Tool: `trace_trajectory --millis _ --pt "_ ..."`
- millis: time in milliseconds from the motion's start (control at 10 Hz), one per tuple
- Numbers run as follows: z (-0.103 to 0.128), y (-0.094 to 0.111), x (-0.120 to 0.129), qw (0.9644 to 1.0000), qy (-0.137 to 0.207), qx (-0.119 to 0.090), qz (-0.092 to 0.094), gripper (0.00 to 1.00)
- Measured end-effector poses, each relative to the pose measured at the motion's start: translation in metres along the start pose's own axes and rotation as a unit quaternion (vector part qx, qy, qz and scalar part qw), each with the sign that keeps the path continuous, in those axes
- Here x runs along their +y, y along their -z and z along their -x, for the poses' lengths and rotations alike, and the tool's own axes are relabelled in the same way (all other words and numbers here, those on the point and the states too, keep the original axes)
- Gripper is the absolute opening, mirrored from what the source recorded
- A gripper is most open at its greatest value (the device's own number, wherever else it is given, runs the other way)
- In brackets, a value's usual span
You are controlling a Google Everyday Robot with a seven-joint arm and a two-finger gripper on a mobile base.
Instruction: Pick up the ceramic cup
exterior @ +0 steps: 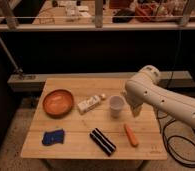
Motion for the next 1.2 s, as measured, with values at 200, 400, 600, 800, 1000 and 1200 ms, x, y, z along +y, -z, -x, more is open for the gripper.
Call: trace_trajectory --millis 200,400,600,800,1000,1200 --pt "0.004 -0.003 -0.005 0.9999 0.011 -0.002 -0.004 0.80" --pt "0.008 -0.008 -0.011 0.9996 0.026 -0.004 -0.009 0.80" --pt "0.011 -0.013 -0.015 0.9993 0.036 -0.006 -0.012 0.80" --pt "0.013 -0.018 -0.017 0.9989 0.044 -0.009 -0.015 0.80" --pt "0.016 -0.023 -0.020 0.9982 0.056 -0.014 -0.017 0.80" --pt "0.021 -0.027 -0.022 0.9975 0.065 -0.019 -0.019 0.80"
